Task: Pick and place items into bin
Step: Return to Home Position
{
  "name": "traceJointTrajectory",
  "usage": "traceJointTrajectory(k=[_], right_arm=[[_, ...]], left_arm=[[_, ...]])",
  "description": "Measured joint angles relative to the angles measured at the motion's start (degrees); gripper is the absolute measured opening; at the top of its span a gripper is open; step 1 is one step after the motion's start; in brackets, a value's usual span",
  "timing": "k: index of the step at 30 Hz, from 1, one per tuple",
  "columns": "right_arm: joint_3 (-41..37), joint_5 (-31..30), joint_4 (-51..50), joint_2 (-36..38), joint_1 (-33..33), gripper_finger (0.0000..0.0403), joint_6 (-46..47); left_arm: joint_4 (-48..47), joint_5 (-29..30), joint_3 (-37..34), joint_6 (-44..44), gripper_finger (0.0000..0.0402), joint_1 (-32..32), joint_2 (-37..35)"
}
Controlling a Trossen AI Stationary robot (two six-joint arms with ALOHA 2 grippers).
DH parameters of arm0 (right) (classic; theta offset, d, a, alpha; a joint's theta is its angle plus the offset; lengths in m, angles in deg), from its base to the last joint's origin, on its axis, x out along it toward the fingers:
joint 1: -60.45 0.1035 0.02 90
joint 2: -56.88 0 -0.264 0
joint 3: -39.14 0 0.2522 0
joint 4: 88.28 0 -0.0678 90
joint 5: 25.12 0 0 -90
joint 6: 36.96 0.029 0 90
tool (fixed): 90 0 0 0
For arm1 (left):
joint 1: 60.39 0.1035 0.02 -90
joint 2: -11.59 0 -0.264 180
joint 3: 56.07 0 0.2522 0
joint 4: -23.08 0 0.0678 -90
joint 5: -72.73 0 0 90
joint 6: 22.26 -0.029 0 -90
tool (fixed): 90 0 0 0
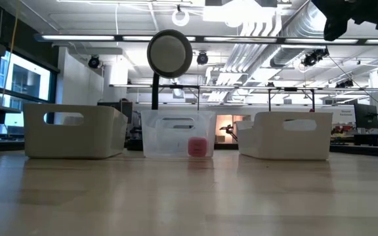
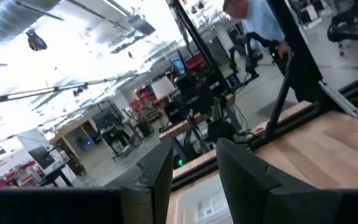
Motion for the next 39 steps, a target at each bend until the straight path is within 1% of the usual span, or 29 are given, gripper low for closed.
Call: traceJointTrajectory(k=[4,8,11,14,18,20,22,24,26,28,31,36,39], right_arm=[[-1.49,-0.01,2.68,0.0,0.03,0.0184,0.85],[-1.49,-0.08,2.4,0.0,0.03,0.0184,1.74],[-1.49,-0.99,0.26,0.0,0.27,0.0184,4.05],[-1.92,-2.75,-1.03,-0.04,2.26,0.0184,5.75],[-5.29,-6.57,5.07,-0.02,6.63,0.0184,5.66],[-7.36,-8.27,7.88,-0.03,8.73,0.0184,5.63],[-9.24,-9.24,11.24,-0.04,10.55,0.0184,5.62],[-10.1,-10.12,13.0,-0.04,11.98,0.0184,5.29],[-10.1,-11.31,13.03,-0.09,13.01,0.0184,4.56],[-10.1,-12.54,13.37,-0.09,13.68,0.0184,4.07],[-10.1,-12.49,13.5,-0.09,14.46,0.0184,4.3],[-10.1,-13.74,13.88,-0.11,16.86,0.0184,3.45],[-10.1,-15.06,14.05,-0.08,17.3,0.0184,2.39]], left_arm=[[0.69,2.85,-4.47,0.44,0.0113,-2.35,-6.12],[0.86,5.0,-8.54,0.95,0.0113,-3.97,-11.68],[0.97,6.26,-10.92,1.02,0.0113,-4.52,-15.38],[0.89,7.04,-12.88,1.1,0.0113,-4.83,-18.57],[1.08,6.92,-15.61,1.11,0.0113,-4.83,-22.23],[3.06,4.63,-17.26,0.71,0.0113,-4.68,-24.21],[5.18,-0.29,-18.6,-0.38,0.0113,-4.68,-26.25],[9.08,-3.93,-19.44,-0.98,0.0113,-4.68,-26.12],[9.66,-6.43,-20.5,-0.89,0.0113,-4.68,-26.09],[11.3,-6.69,-21.9,0.22,0.0113,-4.68,-26.06],[19.58,-7.69,-25.48,0.69,0.0113,-4.66,-26.06],[21.66,-7.99,-25.43,-0.28,0.0113,-4.63,-25.3],[22.74,-6.98,-25.39,-2.08,0.0113,-3.64,-25.6]])
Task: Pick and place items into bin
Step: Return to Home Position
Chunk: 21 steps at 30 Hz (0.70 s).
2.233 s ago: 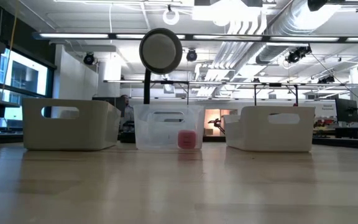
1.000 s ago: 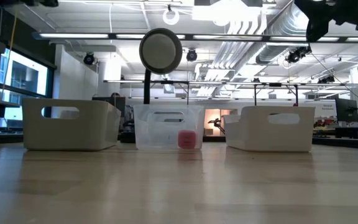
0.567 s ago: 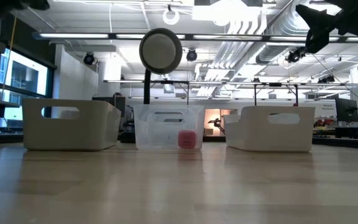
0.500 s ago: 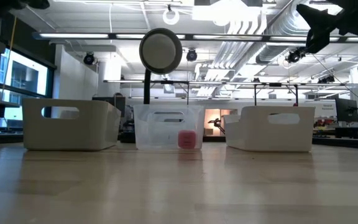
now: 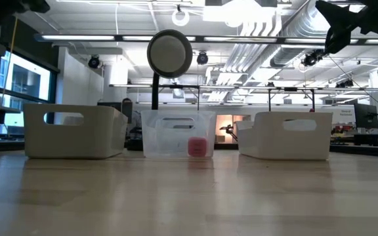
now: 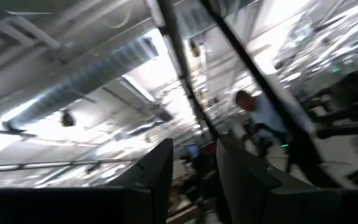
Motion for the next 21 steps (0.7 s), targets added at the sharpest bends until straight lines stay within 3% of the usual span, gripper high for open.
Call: traceJointTrajectory(k=[3,8,11,21], right_arm=[[0.0,0.07,-0.05,0.01,-0.09,0.0184,-0.21],[0.0,2.62,-0.24,0.01,-0.09,0.0184,0.7],[0.0,2.47,-0.27,0.01,-0.09,0.0184,0.66],[0.07,-1.31,-4.66,0.1,-0.09,0.0184,0.75]], left_arm=[[0.85,-0.49,0.04,0.58,0.0113,4.38,-0.46],[-2.15,-13.33,0.02,8.67,0.0113,14.97,-0.43],[-3.09,-16.61,0.0,11.8,0.0113,19.38,-0.41],[-6.94,-17.3,0.02,13.22,0.0113,20.74,-0.41]])
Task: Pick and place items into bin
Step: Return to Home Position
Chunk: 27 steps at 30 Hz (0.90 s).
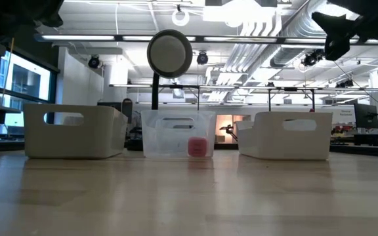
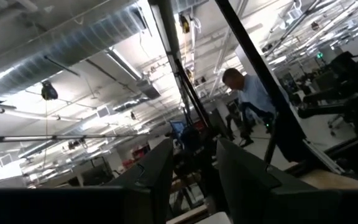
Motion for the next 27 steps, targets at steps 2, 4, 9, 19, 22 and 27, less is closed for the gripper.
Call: traceJointTrajectory(k=[2,4,9,19,22,27], right_arm=[[0.0,-0.57,-1.23,0.0,0.0,0.0184,0.12],[-0.02,-1.76,-2.77,0.0,0.0,0.0184,0.85],[-2.99,-2.19,-2.12,0.5,-0.02,0.0184,4.44],[-2.98,1.96,-1.57,4.88,-3.87,0.0184,0.75],[-2.99,3.56,-4.32,6.92,-5.04,0.0184,1.84],[-2.99,1.86,-7.5,6.65,-5.14,0.0184,1.95]], left_arm=[[0.03,0.06,0.0,0.06,0.0113,0.0,0.0],[0.02,0.91,0.0,0.07,0.0113,-0.01,0.0],[-1.25,1.7,0.02,1.51,0.0113,0.0,0.0],[-2.31,3.43,0.02,1.91,0.0113,-0.02,0.0],[-3.5,5.01,0.04,2.23,0.0113,-0.02,0.0],[-7.32,3.97,0.09,3.51,0.0113,-0.02,-0.02]])
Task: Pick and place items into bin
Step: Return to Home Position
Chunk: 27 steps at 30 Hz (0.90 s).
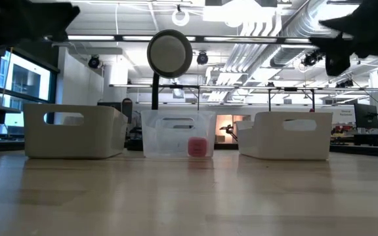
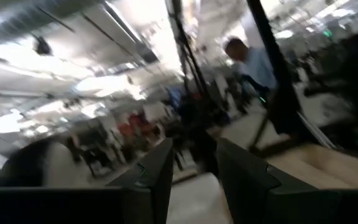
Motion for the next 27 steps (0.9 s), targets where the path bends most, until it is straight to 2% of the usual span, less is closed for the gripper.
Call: traceJointTrajectory(k=[4,14,17,23,27], right_arm=[[0.0,-2.82,-6.38,0.02,0.07,0.0184,3.81],[-0.02,-1.7,-11.51,-0.02,0.52,0.0184,8.35],[-0.02,-1.63,-11.53,0.2,0.55,0.0184,9.07],[-0.02,-6.17,-11.02,0.06,0.59,0.0184,9.55],[-0.04,-7.22,-10.97,0.04,0.59,0.0184,9.55]], left_arm=[[-6.24,-2.34,0.0,1.74,0.0113,0.0,0.0],[-16.52,-3.49,-0.01,1.41,0.0113,0.0,0.02],[-16.28,-3.32,-0.02,0.3,0.0113,0.0,0.24],[-17.87,5.25,-0.02,0.65,0.0113,-0.04,0.24],[-17.96,6.03,-0.02,-0.7,0.0113,-0.02,0.24]])
